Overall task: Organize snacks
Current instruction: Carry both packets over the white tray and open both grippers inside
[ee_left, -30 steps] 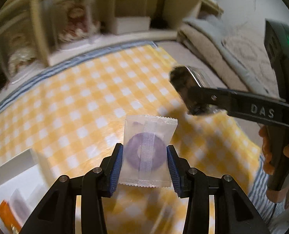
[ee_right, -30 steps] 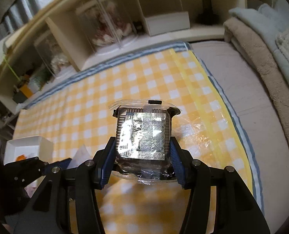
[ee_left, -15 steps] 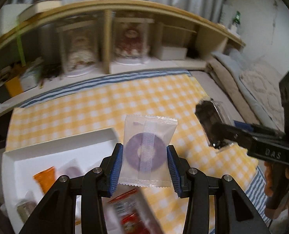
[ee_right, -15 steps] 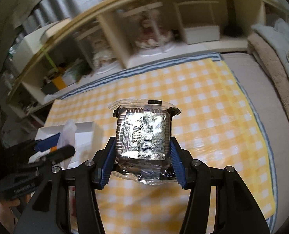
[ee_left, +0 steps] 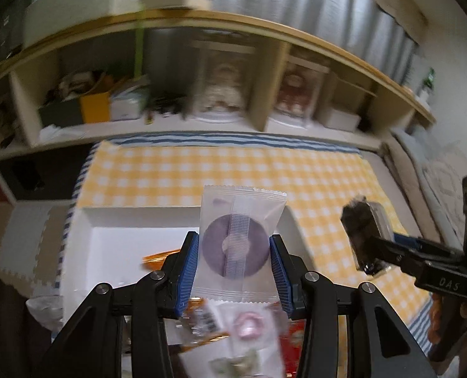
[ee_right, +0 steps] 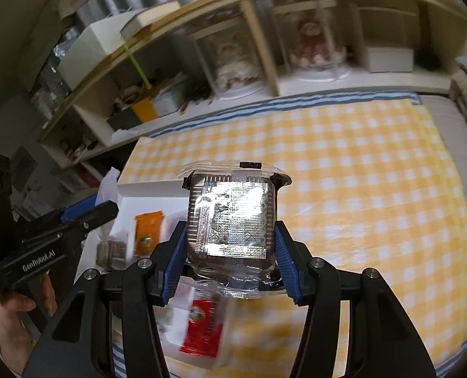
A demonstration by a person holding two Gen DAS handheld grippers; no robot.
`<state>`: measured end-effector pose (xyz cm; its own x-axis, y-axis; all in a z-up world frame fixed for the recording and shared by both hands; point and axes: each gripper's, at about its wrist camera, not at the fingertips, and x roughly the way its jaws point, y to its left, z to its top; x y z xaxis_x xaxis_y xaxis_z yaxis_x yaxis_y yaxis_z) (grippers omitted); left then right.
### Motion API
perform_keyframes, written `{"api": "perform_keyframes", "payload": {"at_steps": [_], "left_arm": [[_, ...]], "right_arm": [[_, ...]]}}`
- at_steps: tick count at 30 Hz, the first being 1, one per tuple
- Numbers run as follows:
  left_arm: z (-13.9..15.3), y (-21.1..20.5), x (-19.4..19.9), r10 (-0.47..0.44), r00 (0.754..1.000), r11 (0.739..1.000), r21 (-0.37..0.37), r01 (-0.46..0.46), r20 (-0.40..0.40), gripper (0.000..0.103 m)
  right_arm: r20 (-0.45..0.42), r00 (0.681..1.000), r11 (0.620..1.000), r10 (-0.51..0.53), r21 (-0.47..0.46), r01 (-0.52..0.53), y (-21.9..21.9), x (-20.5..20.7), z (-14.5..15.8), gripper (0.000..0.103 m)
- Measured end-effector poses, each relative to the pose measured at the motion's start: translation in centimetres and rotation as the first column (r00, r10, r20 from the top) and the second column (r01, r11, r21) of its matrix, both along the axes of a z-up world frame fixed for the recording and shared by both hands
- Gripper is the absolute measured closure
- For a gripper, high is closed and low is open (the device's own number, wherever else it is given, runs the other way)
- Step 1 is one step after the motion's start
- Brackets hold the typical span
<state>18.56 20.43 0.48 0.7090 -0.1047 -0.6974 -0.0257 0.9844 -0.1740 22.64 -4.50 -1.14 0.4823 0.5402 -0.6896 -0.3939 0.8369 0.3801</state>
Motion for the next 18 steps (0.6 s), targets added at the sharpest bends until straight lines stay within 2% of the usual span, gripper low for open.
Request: {"api": "perform_keyframes", "payload": {"at_steps": [9,18], "left_arm": [[-3.2,6.9,1.1,0.145,0.986,0.989,0.000,-0.145,-0.078,0.059],[-6.6,8.2,4.9,0.173,0.977,0.984,0.070,-0.166,-0.122,0.059]], "right_arm": [[-0.064,0.997,0.999,0.046,-0.020,-0.048,6.0,1.2,-2.7,0.049],[-0.144,0.989,0.998,0.012,-0.061,-0.021,8.9,4.4,-6.3,0.049]]}}
